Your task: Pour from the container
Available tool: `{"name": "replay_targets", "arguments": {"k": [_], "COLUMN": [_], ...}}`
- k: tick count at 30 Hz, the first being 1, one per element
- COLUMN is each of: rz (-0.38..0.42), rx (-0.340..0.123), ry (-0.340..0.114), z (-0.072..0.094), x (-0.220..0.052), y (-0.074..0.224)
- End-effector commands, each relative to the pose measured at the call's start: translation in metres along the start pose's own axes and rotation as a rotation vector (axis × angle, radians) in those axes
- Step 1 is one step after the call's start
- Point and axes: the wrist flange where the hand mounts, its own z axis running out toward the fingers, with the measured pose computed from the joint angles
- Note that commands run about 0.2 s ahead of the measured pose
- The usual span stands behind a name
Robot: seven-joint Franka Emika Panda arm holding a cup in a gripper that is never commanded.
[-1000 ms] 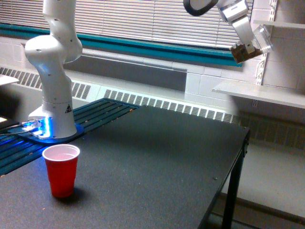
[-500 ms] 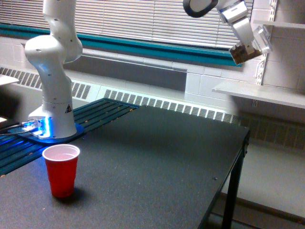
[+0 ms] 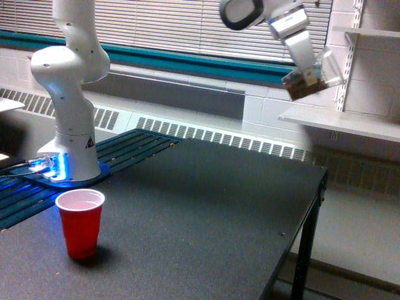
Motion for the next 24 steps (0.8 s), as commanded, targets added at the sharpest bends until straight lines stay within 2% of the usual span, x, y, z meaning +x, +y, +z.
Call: {"name": "replay_targets", "arguments": {"k": [1,12,18,24], "rz": [-0.085,-0.094,-0.088,-0.072], "rx": [-0.029,-0.08,-0.101,-0.122], "ry": [0.044,0.041,0.034,0.017], "z": [-0.023,-0.048,-0.062,-0.068], "x": [0.015,0.0,-0.017,-0.038], "y": [0.059,0.148,0.19,0.23]}}
